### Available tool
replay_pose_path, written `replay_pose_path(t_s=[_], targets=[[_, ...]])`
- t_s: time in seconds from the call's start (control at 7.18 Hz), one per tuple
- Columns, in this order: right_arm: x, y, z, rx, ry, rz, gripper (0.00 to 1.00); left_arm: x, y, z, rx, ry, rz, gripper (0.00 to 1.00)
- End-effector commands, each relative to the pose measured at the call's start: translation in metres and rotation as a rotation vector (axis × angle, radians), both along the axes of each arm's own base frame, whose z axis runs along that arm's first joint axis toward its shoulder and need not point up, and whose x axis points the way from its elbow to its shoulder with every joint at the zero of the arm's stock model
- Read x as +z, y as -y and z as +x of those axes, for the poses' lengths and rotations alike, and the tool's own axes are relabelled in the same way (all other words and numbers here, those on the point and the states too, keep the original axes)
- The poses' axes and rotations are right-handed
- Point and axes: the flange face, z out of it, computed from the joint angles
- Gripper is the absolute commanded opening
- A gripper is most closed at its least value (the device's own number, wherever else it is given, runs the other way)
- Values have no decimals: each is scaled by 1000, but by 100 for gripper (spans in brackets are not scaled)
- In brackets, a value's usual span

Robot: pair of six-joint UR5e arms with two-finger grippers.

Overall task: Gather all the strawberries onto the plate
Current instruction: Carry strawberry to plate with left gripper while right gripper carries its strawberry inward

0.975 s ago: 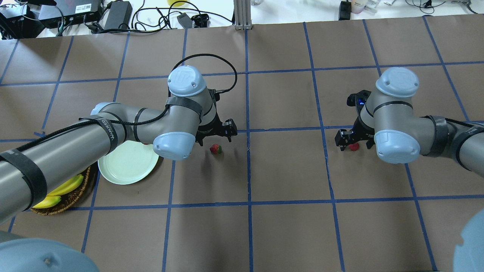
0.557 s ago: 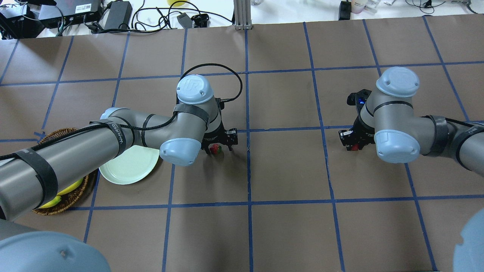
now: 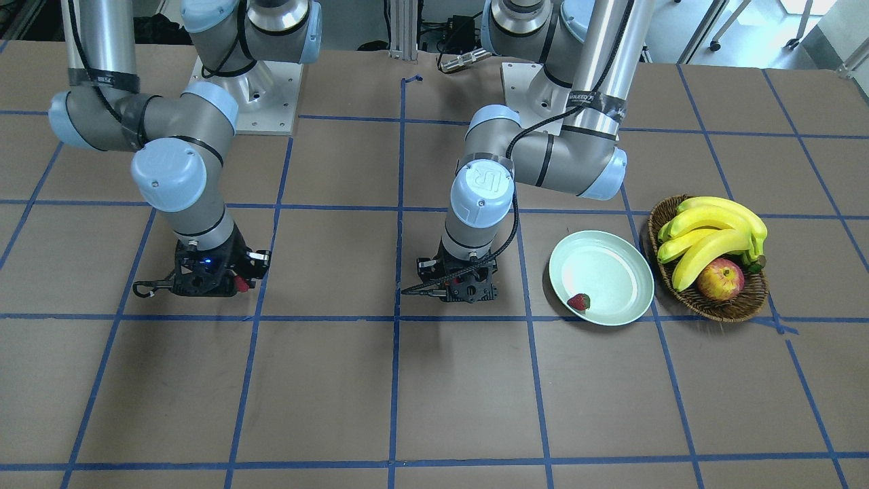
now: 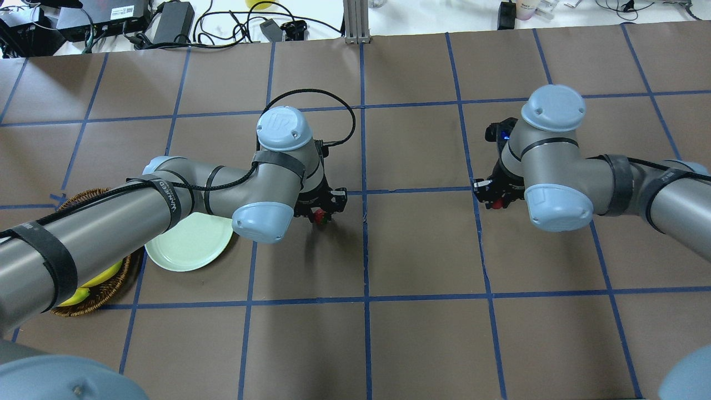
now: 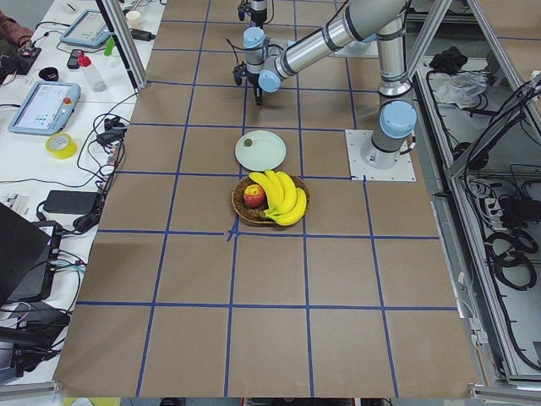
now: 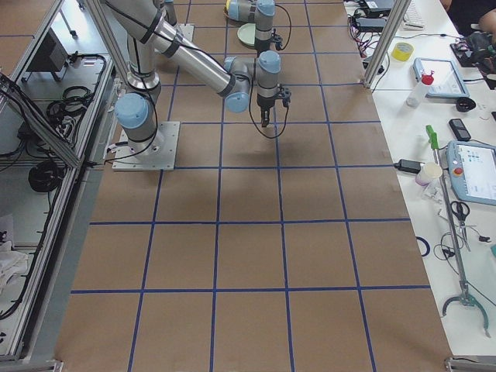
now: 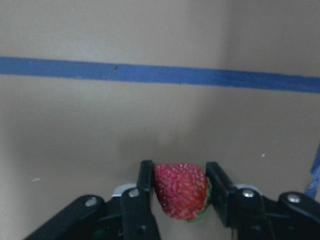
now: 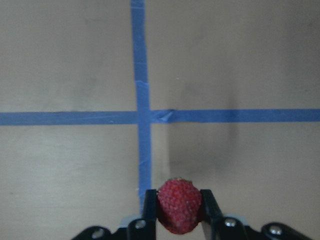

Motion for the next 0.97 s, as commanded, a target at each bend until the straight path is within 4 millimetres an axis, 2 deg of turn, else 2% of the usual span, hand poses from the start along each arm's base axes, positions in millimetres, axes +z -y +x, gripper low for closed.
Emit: replay_pose_path(t_s=[0.0,0.28,0.42,0.56,0.7,0.84], targets=[[14,-2,67,-93,27,-13,3,29,17,45,27,17,-48,4],[10,-16,125,-187,152,15,4,60,30,123,-47,59,-49,4],[4,-20,171,-209,221,32,6,71,35,157,-56,61,-57,4],[-8,-20,219,-230,297,11,10,71,38,198,-71,63,-47,4],[-21,-21,265,-193,293,9,17,61,34,249,-122,56,-21,4],[-27,-24,283,-187,290,17,27,45,22,280,-148,40,15,1]])
